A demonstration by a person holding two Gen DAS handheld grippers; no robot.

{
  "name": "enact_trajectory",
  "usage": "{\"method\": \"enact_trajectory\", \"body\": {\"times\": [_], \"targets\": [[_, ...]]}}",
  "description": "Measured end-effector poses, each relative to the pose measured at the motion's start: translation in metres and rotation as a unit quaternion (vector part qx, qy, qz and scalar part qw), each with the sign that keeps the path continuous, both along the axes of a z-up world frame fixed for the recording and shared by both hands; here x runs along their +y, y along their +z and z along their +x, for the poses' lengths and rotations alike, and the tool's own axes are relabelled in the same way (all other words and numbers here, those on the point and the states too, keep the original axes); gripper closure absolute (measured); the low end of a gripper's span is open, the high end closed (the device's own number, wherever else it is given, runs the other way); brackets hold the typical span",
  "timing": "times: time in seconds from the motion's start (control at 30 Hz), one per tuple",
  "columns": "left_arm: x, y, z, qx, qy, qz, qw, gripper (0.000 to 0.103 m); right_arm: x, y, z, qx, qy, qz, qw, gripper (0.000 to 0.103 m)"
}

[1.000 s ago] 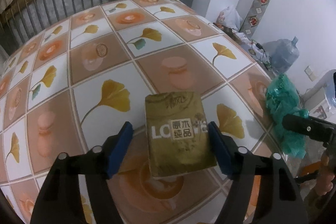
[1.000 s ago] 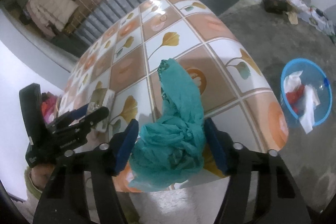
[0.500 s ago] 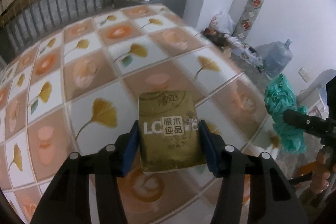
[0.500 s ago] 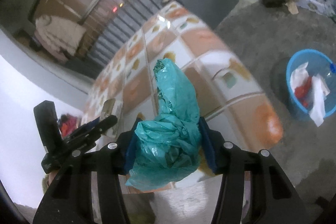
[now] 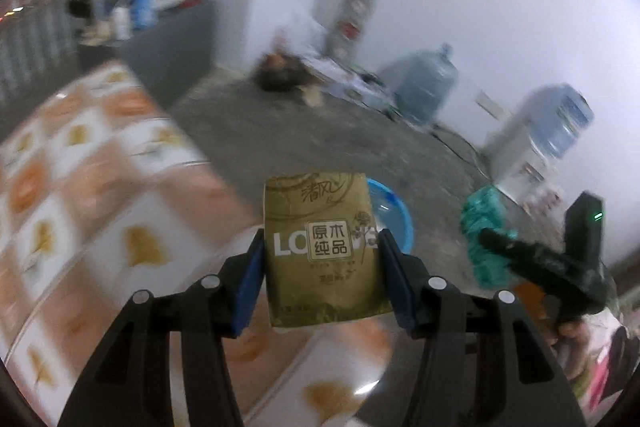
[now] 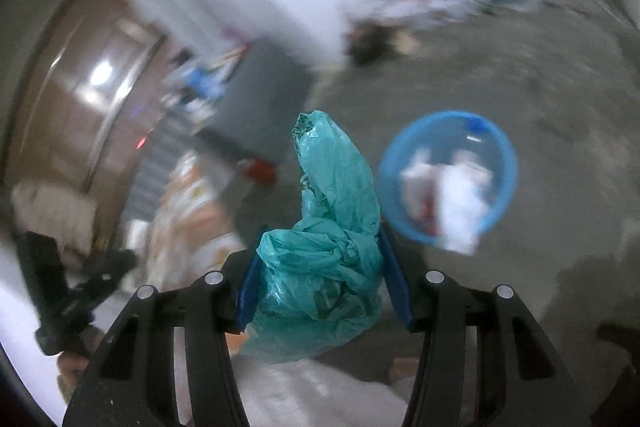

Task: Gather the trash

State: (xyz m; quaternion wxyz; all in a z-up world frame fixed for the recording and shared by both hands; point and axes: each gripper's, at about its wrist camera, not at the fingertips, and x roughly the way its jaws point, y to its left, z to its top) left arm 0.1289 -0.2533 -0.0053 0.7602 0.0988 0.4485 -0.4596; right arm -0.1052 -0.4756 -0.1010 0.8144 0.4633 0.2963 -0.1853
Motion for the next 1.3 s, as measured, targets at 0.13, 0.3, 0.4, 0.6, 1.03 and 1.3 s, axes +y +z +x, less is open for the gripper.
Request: {"method": "enact_trajectory", "body": {"times": [0.13,0.3,0.4,0.6,1.03,1.3], "targets": [[-0.083,-0.030,0.004,0.034,-0.053,0.044,0.9970,0.049,-0.027,-0.041,-0.007,0.021,-0.035,0.038,0.998,0.053],[-0.170,-0.073,0.007,0.017,-0.093,0.112,0.9892,0.049,-0.064,-0.079,0.027,0.028,-0.034,0.066,0.997,0.052],[-0.206,-0.097,0.006,-0.008,-0.106,0.133,0.9854,0.037,-0.085,-0.098,0.041,0.024,-0.042,0.070,0.996,0.045],[-0.226,-0.131,0.016,-0.045,-0.095,0.165,0.9807,0.016,-0.109,-0.157,0.068,0.088,-0.046,0.085,0.991,0.029],[-0.139,-0.057,0.017,-0.022,-0.074,0.054,0.9956,0.016,-0.075,-0.142,0.040,0.108,-0.005,0.038,0.993,0.055],[-0.015,0.012,0.001,-0.052,0.018,-0.027,0.9981,0.006,-0.004,-0.046,0.032,0.075,0.076,-0.100,0.989,0.028]]}}
